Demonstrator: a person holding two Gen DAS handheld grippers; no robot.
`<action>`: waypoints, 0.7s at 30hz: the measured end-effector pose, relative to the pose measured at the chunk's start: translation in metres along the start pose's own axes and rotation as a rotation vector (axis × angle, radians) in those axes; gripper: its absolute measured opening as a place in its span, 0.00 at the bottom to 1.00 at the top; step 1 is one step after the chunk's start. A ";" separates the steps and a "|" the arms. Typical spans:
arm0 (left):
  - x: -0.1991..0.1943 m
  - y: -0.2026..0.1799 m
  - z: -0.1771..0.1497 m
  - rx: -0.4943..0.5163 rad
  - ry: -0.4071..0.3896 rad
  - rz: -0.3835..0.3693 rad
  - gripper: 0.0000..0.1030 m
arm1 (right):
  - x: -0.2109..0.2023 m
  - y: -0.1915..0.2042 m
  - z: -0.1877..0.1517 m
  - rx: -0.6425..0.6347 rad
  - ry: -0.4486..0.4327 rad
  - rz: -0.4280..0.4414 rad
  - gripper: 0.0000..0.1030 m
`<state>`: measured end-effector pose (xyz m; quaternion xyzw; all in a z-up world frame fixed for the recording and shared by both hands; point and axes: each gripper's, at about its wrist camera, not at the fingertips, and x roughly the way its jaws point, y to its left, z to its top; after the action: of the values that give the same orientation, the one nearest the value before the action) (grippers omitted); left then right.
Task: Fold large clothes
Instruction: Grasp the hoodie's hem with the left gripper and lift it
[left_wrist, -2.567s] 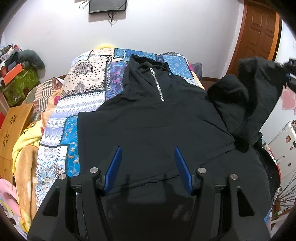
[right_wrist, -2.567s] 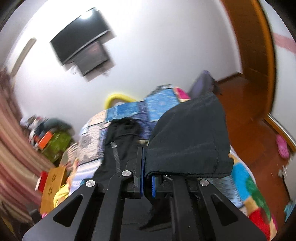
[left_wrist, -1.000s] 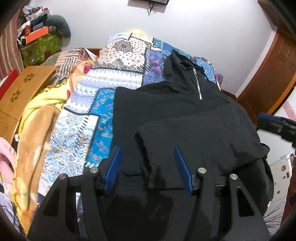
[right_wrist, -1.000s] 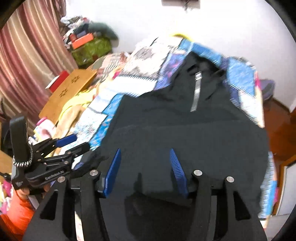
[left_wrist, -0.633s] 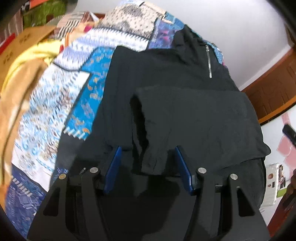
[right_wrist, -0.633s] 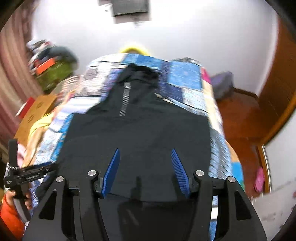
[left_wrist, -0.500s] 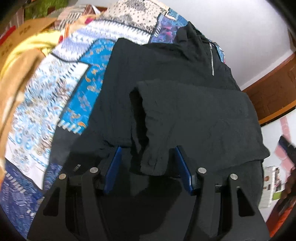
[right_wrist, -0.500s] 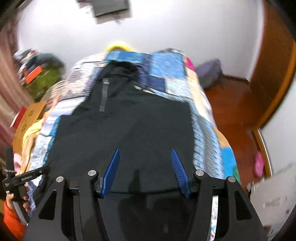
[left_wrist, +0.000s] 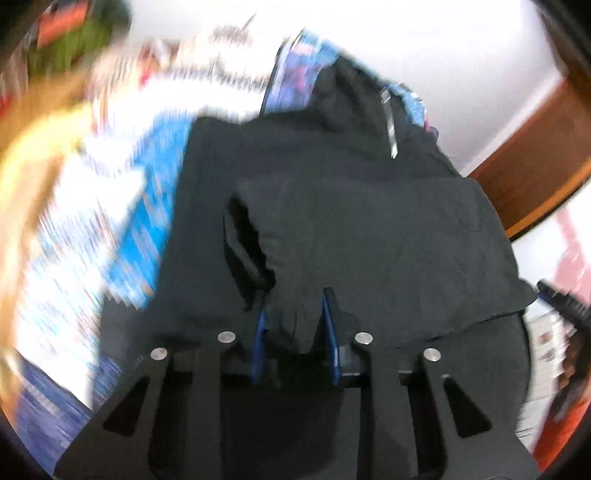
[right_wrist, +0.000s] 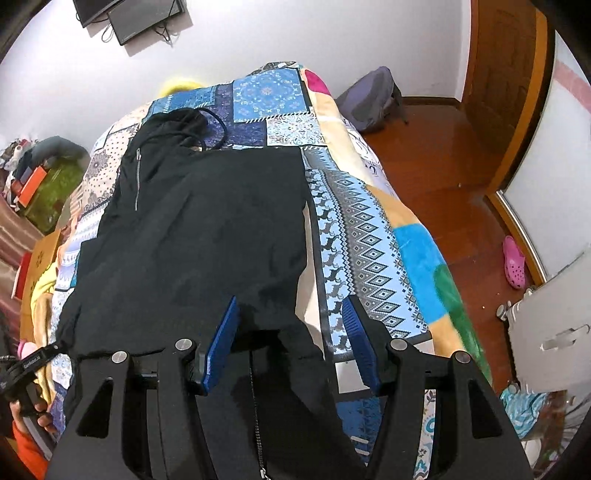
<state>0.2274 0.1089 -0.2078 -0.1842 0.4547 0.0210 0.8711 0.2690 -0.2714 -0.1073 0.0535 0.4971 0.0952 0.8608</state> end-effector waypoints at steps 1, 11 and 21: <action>-0.008 -0.007 0.007 0.036 -0.035 0.016 0.23 | 0.000 0.000 0.001 -0.002 -0.005 0.000 0.52; -0.103 -0.059 0.090 0.242 -0.407 0.045 0.20 | -0.016 0.015 0.020 -0.037 -0.079 0.012 0.52; -0.069 -0.027 0.099 0.225 -0.341 0.146 0.20 | 0.022 0.035 0.004 -0.116 0.028 0.003 0.52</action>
<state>0.2701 0.1266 -0.0934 -0.0461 0.3123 0.0639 0.9467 0.2790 -0.2326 -0.1173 0.0030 0.5027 0.1255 0.8553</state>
